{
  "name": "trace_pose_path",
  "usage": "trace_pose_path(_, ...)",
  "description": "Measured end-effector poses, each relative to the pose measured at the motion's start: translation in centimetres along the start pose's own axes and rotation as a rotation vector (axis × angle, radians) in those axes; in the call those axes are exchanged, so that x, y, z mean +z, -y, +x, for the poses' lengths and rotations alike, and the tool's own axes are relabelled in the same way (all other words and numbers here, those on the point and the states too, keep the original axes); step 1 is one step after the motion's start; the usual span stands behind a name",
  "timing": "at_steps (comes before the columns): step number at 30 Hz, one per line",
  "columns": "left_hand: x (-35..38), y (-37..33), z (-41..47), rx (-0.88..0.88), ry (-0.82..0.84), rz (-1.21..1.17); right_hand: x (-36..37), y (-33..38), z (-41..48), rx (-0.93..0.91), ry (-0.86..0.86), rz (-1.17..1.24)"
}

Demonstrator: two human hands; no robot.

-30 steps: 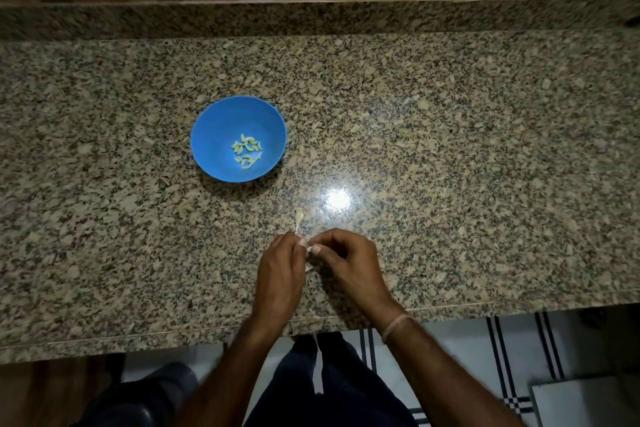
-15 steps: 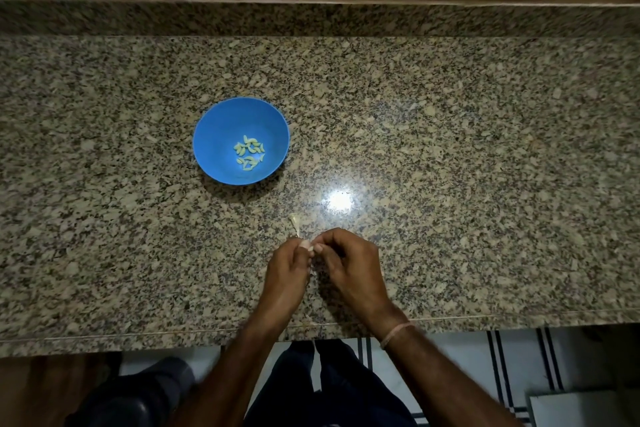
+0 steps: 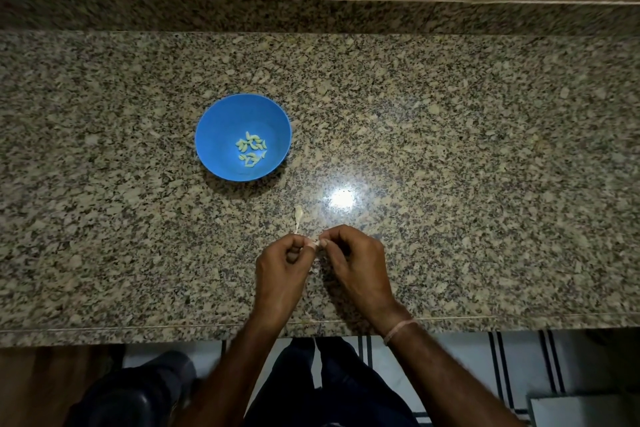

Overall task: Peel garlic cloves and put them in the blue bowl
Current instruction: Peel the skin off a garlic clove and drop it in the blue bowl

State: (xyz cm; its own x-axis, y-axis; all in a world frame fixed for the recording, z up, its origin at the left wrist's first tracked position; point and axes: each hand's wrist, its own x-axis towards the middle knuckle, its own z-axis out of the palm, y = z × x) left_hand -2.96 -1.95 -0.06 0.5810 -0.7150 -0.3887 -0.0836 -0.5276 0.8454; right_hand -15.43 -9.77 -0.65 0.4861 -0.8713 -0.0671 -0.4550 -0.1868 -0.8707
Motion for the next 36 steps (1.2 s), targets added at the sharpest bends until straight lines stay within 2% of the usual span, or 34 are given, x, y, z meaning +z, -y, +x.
trace_pose_path(6, 0.0, 0.4, -0.2, -0.083, 0.077, -0.194, -0.1, 0.0, -0.2, -0.044, 0.004, -0.014)
trace_pose_path(9, 0.2, 0.4, -0.2, -0.113, 0.054, -0.113, -0.1, 0.2, -0.6, 0.018, -0.005, 0.062)
trace_pose_path(13, 0.2, -0.2, -0.8, -0.005, -0.076, 0.214, -0.1, -0.1, -0.9, 0.079, -0.021, 0.078)
trace_pose_path(19, 0.3, 0.0, -1.0, 0.123, -0.013, 0.150, -0.1, -0.3, -0.6, 0.106, 0.040, 0.054)
trace_pose_path(24, -0.1, 1.0, -1.1, 0.264, -0.046, 0.381, -0.1, 0.0, -0.4, 0.246, 0.014, 0.172)
trace_pose_path(29, -0.3, 0.4, -1.6, 0.285, -0.046, 0.258, -0.5, -0.2, -0.3, 0.305, 0.064, 0.203)
trace_pose_path(36, 0.0, -0.2, -1.2, 0.334, -0.075, 0.258, -0.4, 0.0, -0.3, 0.414, 0.108, 0.337)
